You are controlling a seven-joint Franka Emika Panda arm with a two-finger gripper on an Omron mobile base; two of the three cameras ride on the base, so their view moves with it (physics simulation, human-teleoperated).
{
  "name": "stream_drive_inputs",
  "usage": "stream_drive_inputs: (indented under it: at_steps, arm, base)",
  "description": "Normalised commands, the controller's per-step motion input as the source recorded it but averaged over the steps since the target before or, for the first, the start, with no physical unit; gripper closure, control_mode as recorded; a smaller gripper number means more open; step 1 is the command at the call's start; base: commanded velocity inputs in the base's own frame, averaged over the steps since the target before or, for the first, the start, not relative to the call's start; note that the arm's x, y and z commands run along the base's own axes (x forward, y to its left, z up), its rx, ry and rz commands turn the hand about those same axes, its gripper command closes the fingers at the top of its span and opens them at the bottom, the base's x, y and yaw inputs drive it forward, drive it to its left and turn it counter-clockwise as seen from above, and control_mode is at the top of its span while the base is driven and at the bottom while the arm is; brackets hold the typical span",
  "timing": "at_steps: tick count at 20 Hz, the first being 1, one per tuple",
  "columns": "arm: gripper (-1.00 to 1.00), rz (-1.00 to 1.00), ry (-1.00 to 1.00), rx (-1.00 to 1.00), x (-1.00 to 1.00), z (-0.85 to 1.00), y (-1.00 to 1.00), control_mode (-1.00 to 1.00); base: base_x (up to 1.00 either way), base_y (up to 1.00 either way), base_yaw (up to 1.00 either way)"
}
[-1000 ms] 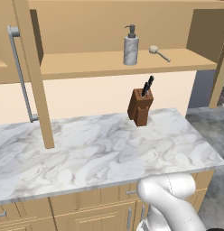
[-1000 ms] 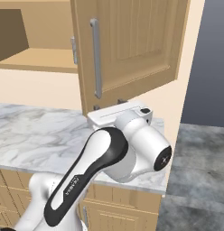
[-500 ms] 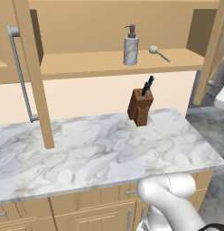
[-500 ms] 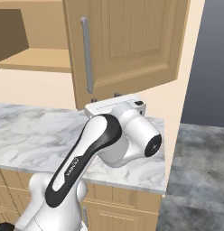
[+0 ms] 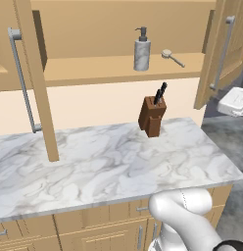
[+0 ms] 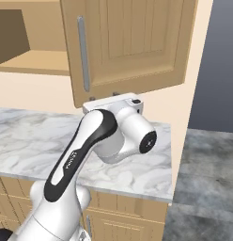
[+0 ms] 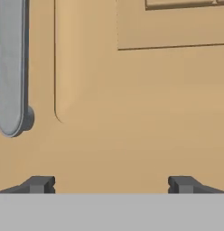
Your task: Pick up the dish brush and soap dispenser from the sink, and place them back in the cabinet, and close the cabinet doors.
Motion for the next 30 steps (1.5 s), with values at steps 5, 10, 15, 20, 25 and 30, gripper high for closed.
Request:
stream_drive_inputs:
  at_steps: [5,10,15,20,25,30]
  arm:
    - [-1.0,-0.07,0.0,0.0,0.35,0.0,0.25,-1.0]
    - [-1.0,-0.1,-0.01,0.0,0.36,0.0,0.26,-1.0]
    - [-1.0,-0.13,-0.02,0.0,0.33,0.0,0.24,-1.0]
    - [-1.0,-0.13,-0.04,0.0,0.29,0.0,0.19,-1.0]
    - [-1.0,-0.11,-0.05,0.0,0.28,0.0,0.16,-1.0]
    - [-1.0,-0.1,-0.05,0.0,0.29,0.0,0.13,-1.0]
  base:
    - [0.0,0.0,0.0]
    - [0.0,0.0,0.0]
    - [0.0,0.0,0.0]
    - [0.0,0.0,0.0]
    - [0.0,0.0,0.0]
    - [0.0,0.0,0.0]
